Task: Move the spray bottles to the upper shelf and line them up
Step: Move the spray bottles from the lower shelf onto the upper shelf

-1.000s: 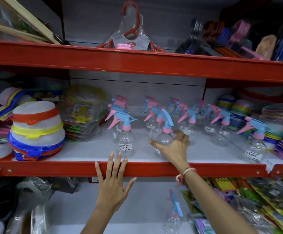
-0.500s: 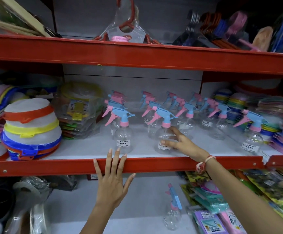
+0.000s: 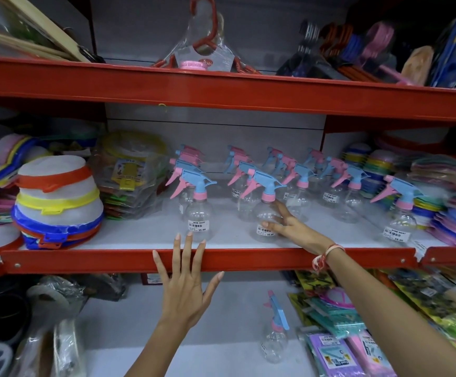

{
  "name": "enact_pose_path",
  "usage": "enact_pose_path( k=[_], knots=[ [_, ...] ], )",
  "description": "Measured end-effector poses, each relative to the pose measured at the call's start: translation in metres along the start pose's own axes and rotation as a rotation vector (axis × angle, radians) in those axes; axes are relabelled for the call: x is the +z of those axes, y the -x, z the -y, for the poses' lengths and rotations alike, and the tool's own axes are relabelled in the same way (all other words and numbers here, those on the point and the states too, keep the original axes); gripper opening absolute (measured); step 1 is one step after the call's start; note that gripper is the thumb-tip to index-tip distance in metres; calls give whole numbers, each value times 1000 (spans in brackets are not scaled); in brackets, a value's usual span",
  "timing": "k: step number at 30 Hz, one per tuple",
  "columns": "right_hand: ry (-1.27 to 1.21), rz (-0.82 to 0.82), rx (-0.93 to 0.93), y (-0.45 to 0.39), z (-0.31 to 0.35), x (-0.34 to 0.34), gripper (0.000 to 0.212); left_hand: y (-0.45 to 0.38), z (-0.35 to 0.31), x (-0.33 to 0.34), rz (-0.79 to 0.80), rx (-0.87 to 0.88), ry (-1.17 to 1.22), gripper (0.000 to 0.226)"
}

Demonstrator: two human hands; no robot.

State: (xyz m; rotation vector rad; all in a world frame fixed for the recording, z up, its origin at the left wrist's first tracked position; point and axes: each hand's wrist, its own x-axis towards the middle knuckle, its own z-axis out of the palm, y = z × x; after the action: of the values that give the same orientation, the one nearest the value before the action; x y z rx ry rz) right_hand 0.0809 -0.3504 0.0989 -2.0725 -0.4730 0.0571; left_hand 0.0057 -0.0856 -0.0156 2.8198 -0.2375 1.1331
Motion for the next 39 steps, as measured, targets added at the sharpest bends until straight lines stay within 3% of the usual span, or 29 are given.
enact_pose_path(
  k=[4, 7, 9, 12, 15, 20, 32, 39],
  knots=[
    [36, 7, 10, 0, -2, -1, 88, -8, -17, -5, 1, 44, 24, 75],
    [180, -215, -30, 11, -1, 7, 95, -15, -31, -7, -18, 78, 45, 73],
    [220, -461, -133, 27, 3, 19, 80, -17, -39, -6, -21, 91, 46, 72],
    [212, -756, -346, 57, 2, 45, 42, -17, -48, -1, -11, 108, 27, 71],
    [295, -896, -447, 83, -17, 72, 24, -14, -53, 7, -19, 130, 6, 71],
    [343, -771, -308, 109, -85, 106, 28, -13, -55, 13, -60, 130, -23, 67],
    [152, -388, 439, 127, -206, 146, 93, -23, -51, 41, -221, 132, -60, 52],
    [69, -383, 517, 111, -216, 165, 74, -23, -49, 47, -284, 148, -90, 51]
  ],
)
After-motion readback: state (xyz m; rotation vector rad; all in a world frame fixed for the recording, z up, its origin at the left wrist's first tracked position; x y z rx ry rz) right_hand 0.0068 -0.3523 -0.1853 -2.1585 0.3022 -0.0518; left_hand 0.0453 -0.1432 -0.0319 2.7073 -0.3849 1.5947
